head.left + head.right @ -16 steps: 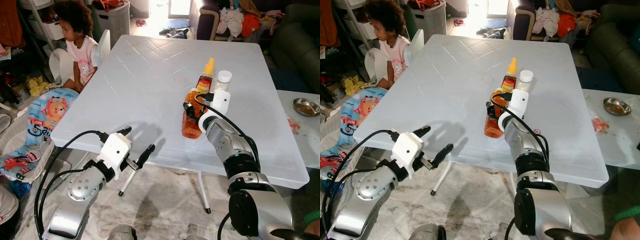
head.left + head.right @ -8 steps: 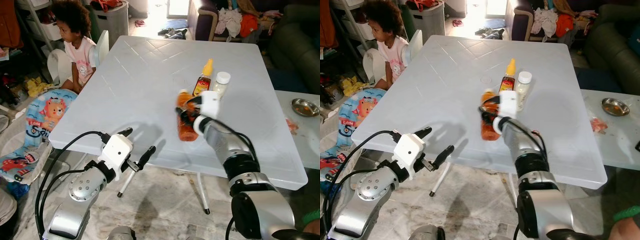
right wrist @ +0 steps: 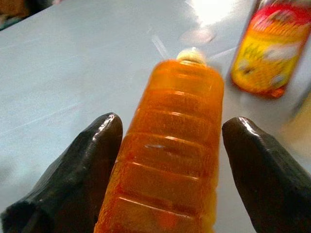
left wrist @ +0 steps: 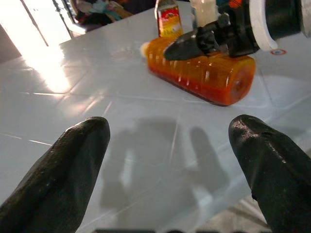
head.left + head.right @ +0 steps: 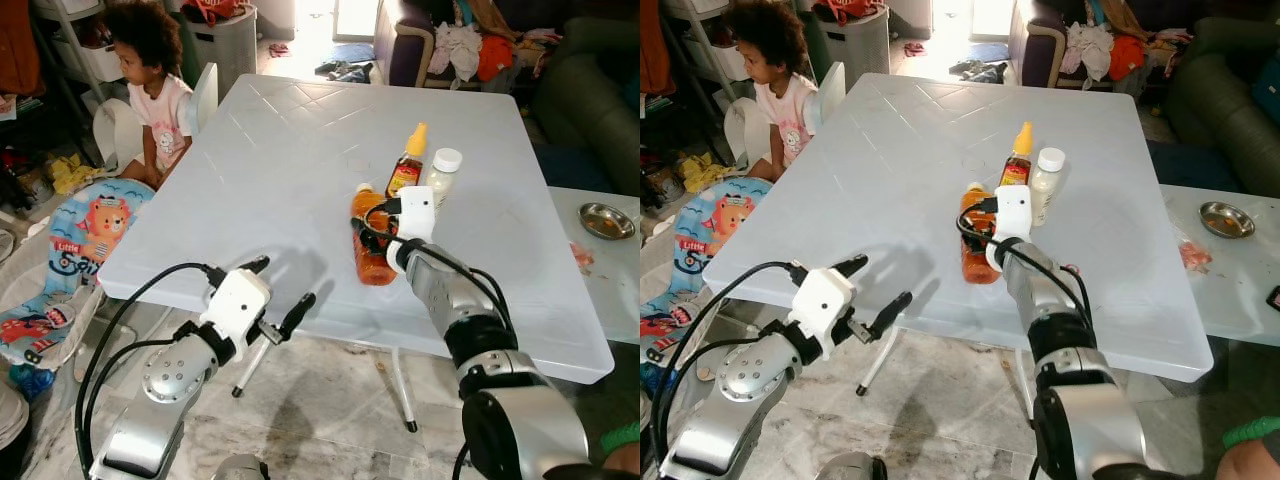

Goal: Restocking fridge

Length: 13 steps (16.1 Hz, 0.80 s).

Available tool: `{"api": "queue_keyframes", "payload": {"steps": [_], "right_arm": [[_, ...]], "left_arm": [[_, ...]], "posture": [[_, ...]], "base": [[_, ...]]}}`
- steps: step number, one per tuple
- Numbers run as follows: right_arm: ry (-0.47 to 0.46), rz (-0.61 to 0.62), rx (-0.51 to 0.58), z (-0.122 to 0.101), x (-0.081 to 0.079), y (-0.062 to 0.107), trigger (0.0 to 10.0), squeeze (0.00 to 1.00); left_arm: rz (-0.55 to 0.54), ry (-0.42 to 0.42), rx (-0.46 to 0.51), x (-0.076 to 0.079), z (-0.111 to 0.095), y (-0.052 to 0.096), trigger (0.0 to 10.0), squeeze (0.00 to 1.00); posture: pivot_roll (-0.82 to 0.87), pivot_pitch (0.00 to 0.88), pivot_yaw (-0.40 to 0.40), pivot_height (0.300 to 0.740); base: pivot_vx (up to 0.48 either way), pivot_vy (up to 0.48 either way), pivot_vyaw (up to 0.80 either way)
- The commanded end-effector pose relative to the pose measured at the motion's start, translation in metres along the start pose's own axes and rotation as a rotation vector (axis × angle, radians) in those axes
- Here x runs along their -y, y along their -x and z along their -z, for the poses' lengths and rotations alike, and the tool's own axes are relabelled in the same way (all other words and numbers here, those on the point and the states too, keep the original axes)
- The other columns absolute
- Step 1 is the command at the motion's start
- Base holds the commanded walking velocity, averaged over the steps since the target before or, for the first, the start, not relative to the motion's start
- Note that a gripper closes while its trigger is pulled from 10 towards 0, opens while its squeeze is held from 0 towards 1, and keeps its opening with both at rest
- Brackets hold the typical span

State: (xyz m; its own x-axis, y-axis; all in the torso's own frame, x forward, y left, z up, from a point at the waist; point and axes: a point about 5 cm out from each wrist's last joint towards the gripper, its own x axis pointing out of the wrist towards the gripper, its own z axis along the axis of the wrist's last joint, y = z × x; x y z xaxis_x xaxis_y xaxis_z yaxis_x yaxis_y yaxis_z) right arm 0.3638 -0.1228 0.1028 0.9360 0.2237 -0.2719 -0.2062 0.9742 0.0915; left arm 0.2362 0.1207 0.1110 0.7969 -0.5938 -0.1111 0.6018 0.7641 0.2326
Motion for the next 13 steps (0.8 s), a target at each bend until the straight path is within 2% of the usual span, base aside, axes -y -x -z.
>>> {"api": "queue_keyframes", "payload": {"steps": [1, 2, 3, 5, 7, 10, 11, 12, 13], "right_arm": [[0.063, 0.06, -0.01, 0.014, 0.008, 0.005, 10.0, 0.0], [0.156, 0.076, 0.126, -0.005, 0.006, 0.007, 10.0, 0.0], [0.216, 0.077, 0.192, -0.013, 0.003, 0.009, 10.0, 0.0], [0.256, 0.063, 0.284, -0.019, -0.005, 0.015, 10.0, 0.0], [0.177, 0.051, 0.218, -0.006, -0.007, 0.015, 10.0, 0.0], [0.121, 0.073, 0.209, -0.006, -0.002, 0.016, 10.0, 0.0], [0.076, 0.071, 0.219, -0.012, 0.003, 0.014, 10.0, 0.98], [0.009, 0.075, 0.225, -0.02, 0.009, 0.011, 10.0, 1.0], [-0.012, 0.08, 0.224, -0.023, 0.011, 0.01, 10.0, 1.0]], "left_arm": [[-0.025, -0.012, 0.006, -0.004, -0.001, -0.001, 10.0, 0.0], [-0.045, -0.015, 0.014, -0.005, -0.002, -0.002, 10.0, 0.0], [-0.06, -0.012, 0.017, -0.007, -0.002, -0.002, 10.0, 0.0], [-0.083, -0.006, 0.026, -0.008, -0.003, -0.004, 10.0, 0.0], [-0.078, -0.008, 0.028, -0.007, -0.003, -0.005, 10.0, 0.0], [-0.074, -0.014, 0.029, -0.007, -0.003, -0.006, 10.0, 0.0], [-0.065, -0.026, 0.029, -0.007, -0.003, -0.007, 10.0, 0.0], [-0.053, -0.036, 0.031, -0.006, -0.004, -0.008, 10.0, 0.0], [-0.05, -0.037, 0.032, -0.006, -0.004, -0.008, 10.0, 0.0]], "posture": [[0.07, 0.011, -0.014, 0.74], [0.07, 0.009, -0.017, 0.74], [0.07, 0.009, -0.017, 0.74], [0.07, 0.006, -0.02, 0.74], [0.07, 0.002, -0.021, 0.74], [0.07, 0.0, -0.019, 0.74], [0.07, 0.0, -0.017, 0.74], [0.07, 0.0, -0.013, 0.74], [0.07, 0.0, -0.012, 0.74]], "base": [[0.0, 0.0, 0.0], [0.0, 0.0, 0.0], [0.0, 0.0, 0.0], [0.0, 0.0, 0.0], [0.0, 0.0, 0.0], [0.0, 0.0, 0.0], [0.0, 0.0, 0.0], [0.0, 0.0, 0.0], [0.0, 0.0, 0.0]]}}
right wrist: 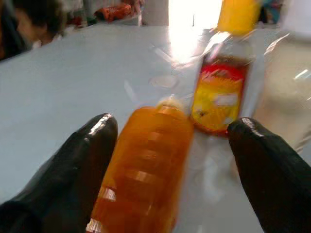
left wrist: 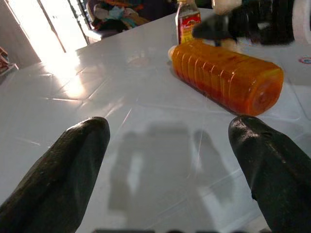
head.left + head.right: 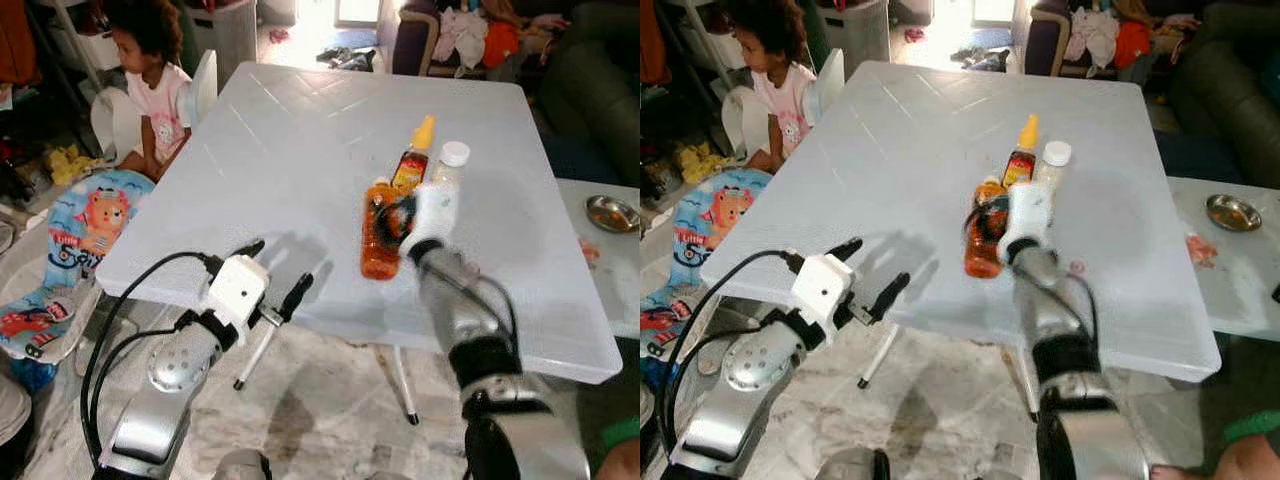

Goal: Restocking fridge

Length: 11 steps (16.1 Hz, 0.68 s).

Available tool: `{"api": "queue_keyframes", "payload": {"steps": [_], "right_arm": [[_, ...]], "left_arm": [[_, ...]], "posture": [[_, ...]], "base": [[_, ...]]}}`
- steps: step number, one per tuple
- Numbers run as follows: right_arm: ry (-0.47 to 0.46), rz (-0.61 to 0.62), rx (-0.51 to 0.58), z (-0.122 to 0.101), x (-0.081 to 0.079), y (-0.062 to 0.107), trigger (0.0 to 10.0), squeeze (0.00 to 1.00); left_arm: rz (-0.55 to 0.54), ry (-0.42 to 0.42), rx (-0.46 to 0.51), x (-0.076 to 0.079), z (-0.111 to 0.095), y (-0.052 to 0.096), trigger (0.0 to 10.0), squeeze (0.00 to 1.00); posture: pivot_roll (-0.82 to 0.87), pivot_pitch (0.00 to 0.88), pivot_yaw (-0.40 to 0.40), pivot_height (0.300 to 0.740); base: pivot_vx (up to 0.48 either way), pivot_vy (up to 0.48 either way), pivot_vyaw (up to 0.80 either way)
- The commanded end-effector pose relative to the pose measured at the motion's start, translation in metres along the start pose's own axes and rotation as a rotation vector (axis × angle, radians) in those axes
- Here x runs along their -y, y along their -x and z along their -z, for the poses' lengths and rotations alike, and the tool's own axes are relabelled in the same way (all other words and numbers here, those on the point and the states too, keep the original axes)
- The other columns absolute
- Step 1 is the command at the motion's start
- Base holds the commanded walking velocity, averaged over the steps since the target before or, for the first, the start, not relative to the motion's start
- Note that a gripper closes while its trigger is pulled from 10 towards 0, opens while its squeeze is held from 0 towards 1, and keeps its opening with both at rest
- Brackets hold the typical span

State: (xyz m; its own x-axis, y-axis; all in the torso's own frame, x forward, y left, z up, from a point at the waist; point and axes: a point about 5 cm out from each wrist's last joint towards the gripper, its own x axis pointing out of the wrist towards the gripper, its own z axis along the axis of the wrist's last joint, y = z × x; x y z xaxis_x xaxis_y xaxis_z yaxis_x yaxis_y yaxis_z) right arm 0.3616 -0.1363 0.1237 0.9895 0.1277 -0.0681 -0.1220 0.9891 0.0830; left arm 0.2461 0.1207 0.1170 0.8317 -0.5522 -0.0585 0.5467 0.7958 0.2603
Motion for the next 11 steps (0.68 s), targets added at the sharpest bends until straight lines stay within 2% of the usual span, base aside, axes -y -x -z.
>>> {"api": "queue_keyframes", "payload": {"steps": [1, 4, 5, 6, 9, 11], "right_arm": [[-0.067, 0.013, -0.037, -0.008, 0.002, -0.008, 10.0, 1.0], [-0.126, -0.007, -0.081, -0.016, -0.005, -0.014, 10.0, 1.0], [-0.14, -0.024, -0.098, -0.014, -0.008, -0.014, 10.0, 0.93], [-0.149, -0.057, -0.132, -0.009, -0.013, -0.014, 10.0, 0.0], [-0.214, -0.103, -0.237, 0.0, -0.025, -0.015, 10.0, 0.0], [-0.277, -0.069, -0.333, 0.011, -0.023, -0.013, 10.0, 0.0]], "left_arm": [[0.029, -0.019, -0.002, 0.002, 0.0, -0.001, 10.0, 0.0], [0.046, -0.028, -0.004, 0.002, 0.0, 0.0, 10.0, 0.0], [0.05, -0.029, -0.005, 0.002, 0.0, 0.0, 10.0, 0.0], [0.058, -0.033, -0.007, 0.003, 0.0, 0.0, 10.0, 0.0], [0.076, -0.038, -0.013, 0.004, 0.001, 0.001, 10.0, 0.0], [0.088, -0.038, -0.018, 0.005, 0.001, 0.001, 10.0, 0.0]], "posture": [[0.07, 0.0, -0.008, 0.74], [0.07, 0.003, -0.006, 0.74], [0.07, 0.003, -0.005, 0.74], [0.07, 0.005, -0.004, 0.74], [0.08, 0.009, -0.002, 0.74], [0.08, 0.01, -0.005, 0.74]], "base": [[0.0, 0.0, 0.0], [0.0, 0.0, 0.0], [0.0, 0.0, 0.0], [0.0, 0.0, 0.0], [0.0, 0.0, 0.0], [0.0, 0.0, 0.0]]}}
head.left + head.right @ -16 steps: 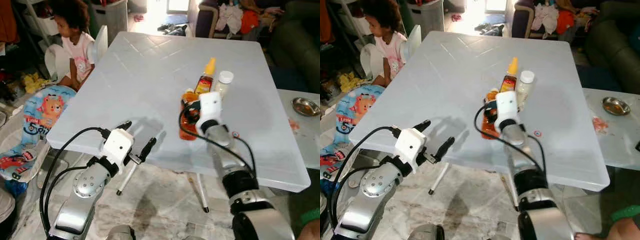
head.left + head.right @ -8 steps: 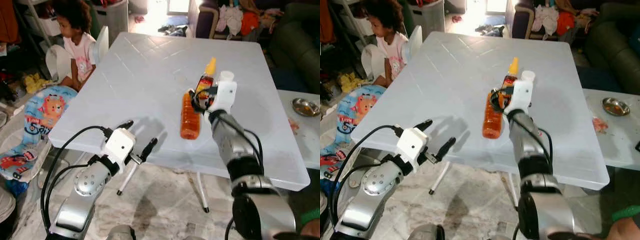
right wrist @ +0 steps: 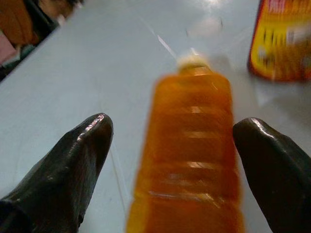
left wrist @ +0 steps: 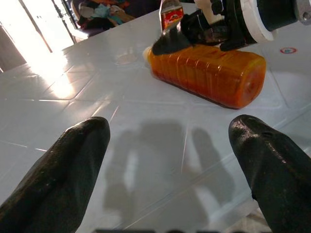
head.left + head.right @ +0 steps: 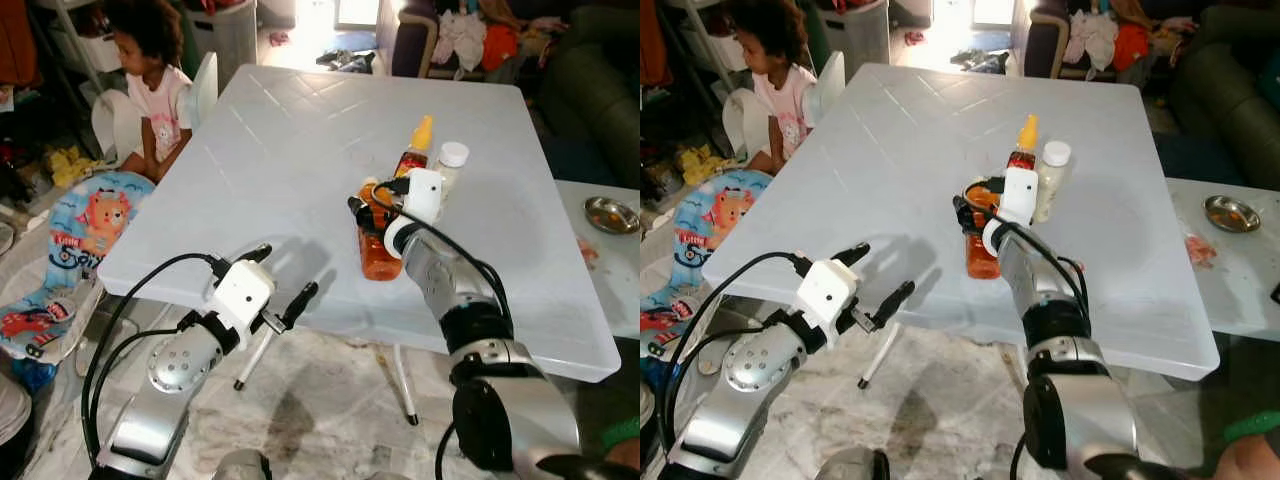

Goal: Restocking fridge

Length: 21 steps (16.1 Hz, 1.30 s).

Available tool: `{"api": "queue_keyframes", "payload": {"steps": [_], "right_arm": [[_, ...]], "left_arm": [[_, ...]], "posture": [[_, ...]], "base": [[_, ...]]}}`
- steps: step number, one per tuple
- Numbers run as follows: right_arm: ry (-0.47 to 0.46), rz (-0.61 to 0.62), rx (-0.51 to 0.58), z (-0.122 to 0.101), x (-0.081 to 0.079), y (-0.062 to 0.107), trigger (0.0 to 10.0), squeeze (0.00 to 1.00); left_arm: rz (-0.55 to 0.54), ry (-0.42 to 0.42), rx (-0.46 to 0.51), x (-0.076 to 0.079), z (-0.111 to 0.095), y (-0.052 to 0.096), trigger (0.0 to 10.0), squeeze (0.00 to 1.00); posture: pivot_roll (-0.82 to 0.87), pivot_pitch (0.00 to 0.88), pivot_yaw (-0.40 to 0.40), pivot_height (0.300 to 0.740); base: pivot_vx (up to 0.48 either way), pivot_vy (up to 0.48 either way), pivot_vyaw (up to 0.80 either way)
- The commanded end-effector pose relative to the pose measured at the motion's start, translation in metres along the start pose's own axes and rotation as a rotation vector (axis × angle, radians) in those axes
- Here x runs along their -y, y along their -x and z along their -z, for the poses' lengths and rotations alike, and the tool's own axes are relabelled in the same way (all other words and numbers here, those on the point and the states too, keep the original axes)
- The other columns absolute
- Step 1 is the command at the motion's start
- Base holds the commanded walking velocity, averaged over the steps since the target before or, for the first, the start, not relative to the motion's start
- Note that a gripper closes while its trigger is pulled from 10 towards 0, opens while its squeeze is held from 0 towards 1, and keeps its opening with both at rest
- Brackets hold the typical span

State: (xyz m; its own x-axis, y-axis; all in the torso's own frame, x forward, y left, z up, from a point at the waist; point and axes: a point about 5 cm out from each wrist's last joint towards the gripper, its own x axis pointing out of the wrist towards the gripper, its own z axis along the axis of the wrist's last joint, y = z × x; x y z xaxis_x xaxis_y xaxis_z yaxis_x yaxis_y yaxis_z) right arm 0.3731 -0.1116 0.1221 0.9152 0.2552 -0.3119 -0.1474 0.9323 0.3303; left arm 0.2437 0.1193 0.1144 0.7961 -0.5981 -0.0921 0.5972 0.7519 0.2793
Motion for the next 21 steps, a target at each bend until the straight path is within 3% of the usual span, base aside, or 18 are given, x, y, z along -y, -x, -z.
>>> {"api": "queue_keyframes", "payload": {"steps": [1, 4, 7, 9, 10, 17, 18, 19, 20, 21], "right_arm": [[-0.064, 0.026, -0.078, 0.011, 0.004, 0.0, 10.0, 0.0], [-0.13, 0.025, -0.097, 0.01, 0.012, 0.002, 10.0, 0.0], [-0.132, -0.014, -0.128, 0.006, 0.021, 0.005, 10.0, 0.0], [-0.116, -0.03, -0.241, 0.012, 0.047, 0.018, 10.0, 0.0], [-0.122, -0.034, -0.262, 0.014, 0.051, 0.021, 10.0, 0.0], [-0.096, -0.25, -0.491, 0.045, 0.044, 0.043, 10.0, 0.0], [-0.098, -0.258, -0.513, 0.048, 0.047, 0.047, 9.3, 0.0], [-0.097, -0.262, -0.534, 0.052, 0.05, 0.052, 2.0, 0.0], [-0.103, -0.261, -0.539, 0.053, 0.05, 0.054, 0.0, 0.0], [-0.09, -0.259, -0.543, 0.054, 0.052, 0.056, 0.0, 0.0]], "left_arm": [[0.026, -0.014, -0.002, 0.003, -0.001, 0.0, 10.0, 0.0], [0.038, -0.013, -0.008, 0.004, 0.0, 0.001, 10.0, 0.0], [0.06, -0.015, -0.016, 0.006, 0.001, 0.001, 10.0, 0.0], [0.09, -0.018, -0.026, 0.005, 0.003, 0.001, 10.0, 0.0], [0.098, -0.016, -0.028, 0.006, 0.003, 0.0, 10.0, 0.0], [0.122, -0.002, -0.042, 0.008, 0.005, 0.0, 10.0, 0.0], [0.123, 0.0, -0.042, 0.009, 0.005, 0.0, 10.0, 0.0], [0.123, 0.003, -0.041, 0.009, 0.004, 0.0, 10.0, 0.0], [0.123, 0.005, -0.041, 0.01, 0.004, 0.0, 10.0, 0.0], [0.123, 0.007, -0.04, 0.01, 0.004, 0.0, 10.0, 0.0]], "posture": [[0.08, 0.011, -0.006, 0.74], [0.08, 0.011, -0.006, 0.74], [0.08, 0.009, -0.002, 0.74], [0.07, 0.005, 0.001, 0.74], [0.07, 0.005, 0.0, 0.74], [0.06, 0.007, -0.005, 0.74], [0.06, 0.007, -0.008, 0.74], [0.06, 0.008, -0.009, 0.74], [0.06, 0.008, -0.009, 0.74], [0.06, 0.01, -0.009, 0.74]], "base": [[0.0, 0.0, 0.0], [0.0, 0.0, 0.0], [0.0, 0.0, 0.0], [0.0, 0.0, 0.0], [0.0, 0.0, 0.0], [0.0, 0.0, 0.0], [0.0, 0.0, 0.0], [0.0, 0.0, 0.0], [0.0, 0.0, 0.0], [0.0, 0.0, 0.0]]}}
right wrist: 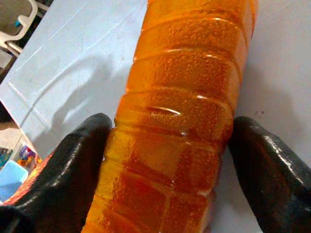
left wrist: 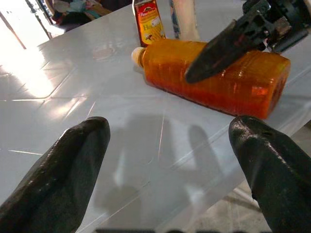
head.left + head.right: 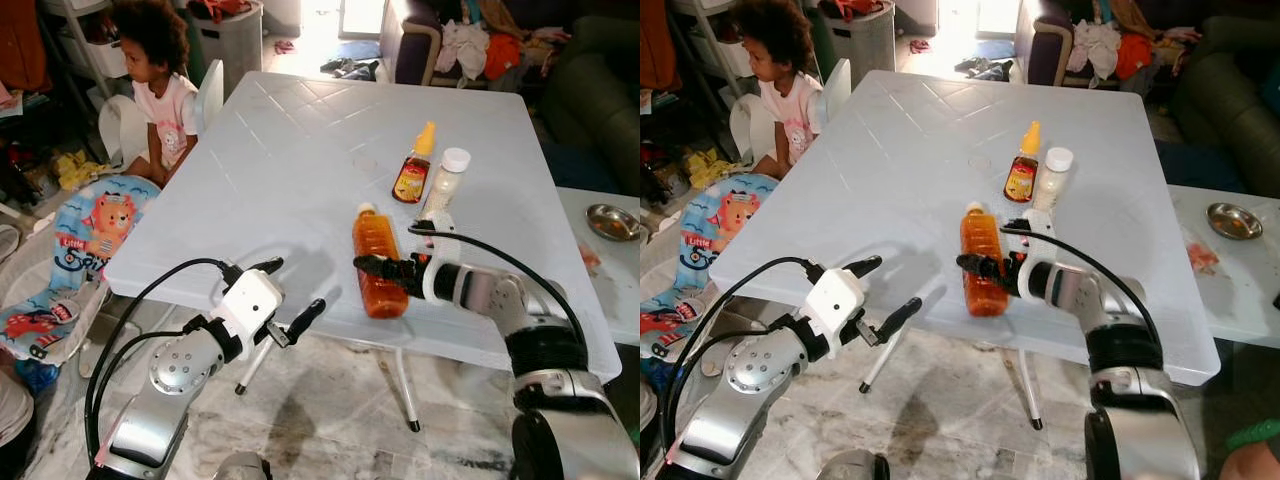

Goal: Restocking fridge

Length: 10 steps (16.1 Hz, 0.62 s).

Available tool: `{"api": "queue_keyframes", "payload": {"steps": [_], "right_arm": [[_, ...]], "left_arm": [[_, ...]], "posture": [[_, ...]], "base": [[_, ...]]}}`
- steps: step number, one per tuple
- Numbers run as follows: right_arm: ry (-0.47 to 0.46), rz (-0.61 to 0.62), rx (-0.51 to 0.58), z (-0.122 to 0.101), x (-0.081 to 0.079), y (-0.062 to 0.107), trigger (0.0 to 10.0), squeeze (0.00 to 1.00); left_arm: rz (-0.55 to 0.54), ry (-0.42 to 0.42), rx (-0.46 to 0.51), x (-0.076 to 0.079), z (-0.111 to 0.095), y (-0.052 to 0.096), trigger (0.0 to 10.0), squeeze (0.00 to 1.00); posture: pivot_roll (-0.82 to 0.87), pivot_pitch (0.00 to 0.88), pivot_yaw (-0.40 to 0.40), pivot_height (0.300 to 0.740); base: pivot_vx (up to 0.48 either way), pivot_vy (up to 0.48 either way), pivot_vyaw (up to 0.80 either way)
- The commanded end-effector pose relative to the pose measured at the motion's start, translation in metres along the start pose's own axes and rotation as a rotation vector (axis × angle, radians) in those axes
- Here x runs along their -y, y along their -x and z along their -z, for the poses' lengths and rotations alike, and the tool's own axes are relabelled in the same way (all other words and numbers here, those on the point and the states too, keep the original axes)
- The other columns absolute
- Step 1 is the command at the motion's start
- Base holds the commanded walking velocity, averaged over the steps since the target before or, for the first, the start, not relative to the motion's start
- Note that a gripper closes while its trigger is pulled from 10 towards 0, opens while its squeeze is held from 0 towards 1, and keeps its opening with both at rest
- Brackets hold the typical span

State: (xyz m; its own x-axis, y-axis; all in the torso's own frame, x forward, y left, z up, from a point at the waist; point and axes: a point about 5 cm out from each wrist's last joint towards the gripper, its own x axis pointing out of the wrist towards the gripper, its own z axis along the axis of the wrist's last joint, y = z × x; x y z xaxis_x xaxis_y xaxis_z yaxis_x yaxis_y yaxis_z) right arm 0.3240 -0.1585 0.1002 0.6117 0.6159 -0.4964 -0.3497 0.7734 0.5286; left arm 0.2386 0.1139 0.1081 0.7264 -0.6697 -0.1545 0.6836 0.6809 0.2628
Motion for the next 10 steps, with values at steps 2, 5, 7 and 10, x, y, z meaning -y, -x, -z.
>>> {"api": "queue_keyframes", "payload": {"steps": [2, 5, 7, 10], "right_arm": [[-0.006, 0.137, -0.094, 0.027, 0.019, 0.001, 0.0, 0.0], [0.077, 0.273, 0.031, 0.014, 0.03, 0.005, 0.0, 0.0], [0.262, 0.396, 0.23, -0.008, 0.028, 0.01, 0.0, 0.0], [0.404, 0.471, 0.407, -0.022, 0.016, 0.011, 0.0, 0.0]], "left_arm": [[0.01, 0.007, -0.006, 0.002, 0.0, 0.0, 10.0, 0.0], [0.008, 0.008, -0.002, 0.002, -0.001, 0.0, 10.0, 0.0], [0.0, 0.009, 0.002, 0.002, -0.001, -0.001, 10.0, 0.0], [-0.008, 0.005, 0.005, 0.001, -0.001, -0.001, 10.0, 0.0]], "posture": [[0.06, 0.011, -0.01, 0.74], [0.06, 0.011, -0.012, 0.74], [0.06, 0.011, -0.012, 0.74], [0.06, 0.007, -0.009, 0.74]], "base": [[0.0, 0.0, 0.0], [0.0, 0.0, 0.0], [0.0, 0.0, 0.0], [0.0, 0.0, 0.0]]}}
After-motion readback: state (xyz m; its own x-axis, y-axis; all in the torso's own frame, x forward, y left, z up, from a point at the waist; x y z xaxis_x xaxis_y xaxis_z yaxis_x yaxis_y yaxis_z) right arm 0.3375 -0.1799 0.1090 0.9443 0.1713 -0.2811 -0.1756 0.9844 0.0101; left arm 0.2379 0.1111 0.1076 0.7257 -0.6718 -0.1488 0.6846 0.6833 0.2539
